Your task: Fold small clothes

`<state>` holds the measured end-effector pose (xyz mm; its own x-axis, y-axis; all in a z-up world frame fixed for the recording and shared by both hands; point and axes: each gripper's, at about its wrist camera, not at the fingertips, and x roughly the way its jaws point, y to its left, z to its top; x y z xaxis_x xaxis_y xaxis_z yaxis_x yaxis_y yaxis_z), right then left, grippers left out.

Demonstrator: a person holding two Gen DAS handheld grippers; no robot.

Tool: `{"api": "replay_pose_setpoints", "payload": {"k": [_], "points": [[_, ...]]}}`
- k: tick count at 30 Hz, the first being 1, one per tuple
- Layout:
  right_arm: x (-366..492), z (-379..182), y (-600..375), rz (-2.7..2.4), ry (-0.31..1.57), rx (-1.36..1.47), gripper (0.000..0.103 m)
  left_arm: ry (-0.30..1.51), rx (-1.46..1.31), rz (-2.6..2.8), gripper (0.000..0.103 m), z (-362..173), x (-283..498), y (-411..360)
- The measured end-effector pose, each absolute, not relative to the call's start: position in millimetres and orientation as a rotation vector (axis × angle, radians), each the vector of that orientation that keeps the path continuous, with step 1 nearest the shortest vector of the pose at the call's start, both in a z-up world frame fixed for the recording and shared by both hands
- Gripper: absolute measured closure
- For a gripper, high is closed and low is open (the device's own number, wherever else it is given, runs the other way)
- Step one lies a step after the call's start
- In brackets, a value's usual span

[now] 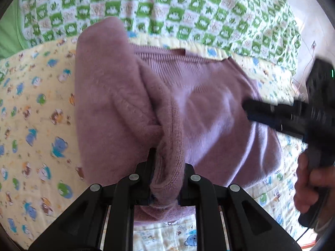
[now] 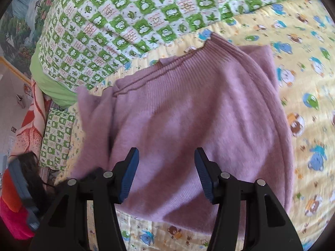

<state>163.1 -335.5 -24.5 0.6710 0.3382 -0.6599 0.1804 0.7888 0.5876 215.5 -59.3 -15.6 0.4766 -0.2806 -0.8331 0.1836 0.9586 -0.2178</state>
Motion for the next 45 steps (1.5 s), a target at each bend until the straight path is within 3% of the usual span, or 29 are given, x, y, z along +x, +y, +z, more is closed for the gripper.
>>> {"api": "replay_pose_setpoints", "payload": {"k": [23,26,27,28,37,45], "points": [[350.2,-21.8,-235.9,0.481,0.946,0.622,0.042,1.084,-0.237,-0.291,0.088,-33.6,212.3,-27.8],[361.5,-22.6,-227.8,0.509,0.962,0.626,0.068,1.094,-0.249,-0.291,0.088,-34.7,212.8,-23.6],[363.7,-23.8,-225.9,0.503,0.976,0.618,0.084,1.097,-0.258,-0.294,0.088,-34.1,212.3,-22.0],[364.1,-24.7,-225.5,0.494,0.986,0.618,0.087,1.098,-0.269,-0.301,0.089,-32.7,211.2,-19.9],[314.9,13.9,-246.2,0.359,0.899,0.611,0.088,1.055,-0.247,-0.390,0.089,-0.8,189.9,-26.4],[280.7,39.2,-316.8,0.322,0.871,0.545,0.088,1.036,-0.227,-0.481,0.089,24.5,192.5,-97.6]]}}
